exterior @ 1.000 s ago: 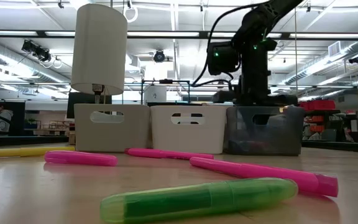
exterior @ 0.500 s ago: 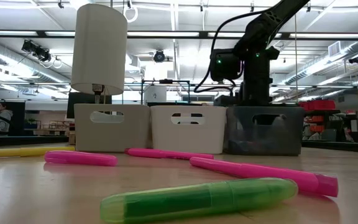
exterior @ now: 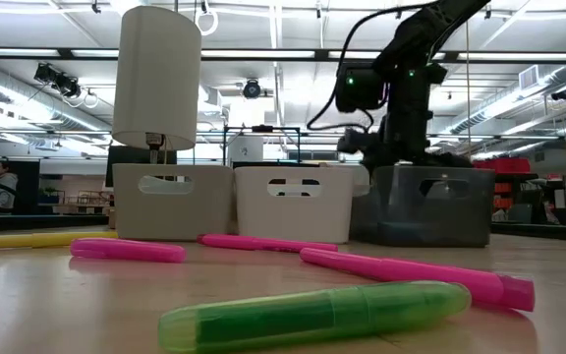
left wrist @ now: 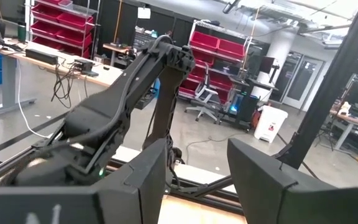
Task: Pick & Place Markers
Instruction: Put the blue marker pen into the black bin, then put the left yellow highlighter pen into the white bin
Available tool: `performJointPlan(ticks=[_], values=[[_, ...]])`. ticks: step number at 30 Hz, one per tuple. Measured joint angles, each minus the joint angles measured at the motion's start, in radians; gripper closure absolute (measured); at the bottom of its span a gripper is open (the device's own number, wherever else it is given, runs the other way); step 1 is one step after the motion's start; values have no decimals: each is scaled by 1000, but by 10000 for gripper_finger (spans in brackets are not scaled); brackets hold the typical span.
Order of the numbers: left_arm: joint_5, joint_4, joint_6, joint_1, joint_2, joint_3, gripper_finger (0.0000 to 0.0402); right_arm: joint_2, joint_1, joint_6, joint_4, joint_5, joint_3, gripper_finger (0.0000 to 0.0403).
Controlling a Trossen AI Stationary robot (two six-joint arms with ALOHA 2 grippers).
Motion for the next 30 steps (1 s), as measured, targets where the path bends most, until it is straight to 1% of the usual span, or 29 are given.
performJointPlan(ticks=[4,10,15,19,25,28,30], values=[[0,-5,0,0,0,0,225,-48,-1,12,1,25,0,215],[0,-5,0,0,0,0,225,-127,-2,20,28,20,0,230],[33,-37,-18,0,0,0,225,-224,10,17,84,17,0,238],[68,-73,-30,0,0,-1,225,-307,40,-42,128,37,0,245],[94,-79,-30,0,0,-1,225,-399,96,-178,199,144,0,259],[94,-78,-56,0,0,-1,225,-419,118,-274,286,148,0,265],[95,-78,-77,0,0,-1,225,-424,134,-342,348,129,0,268]])
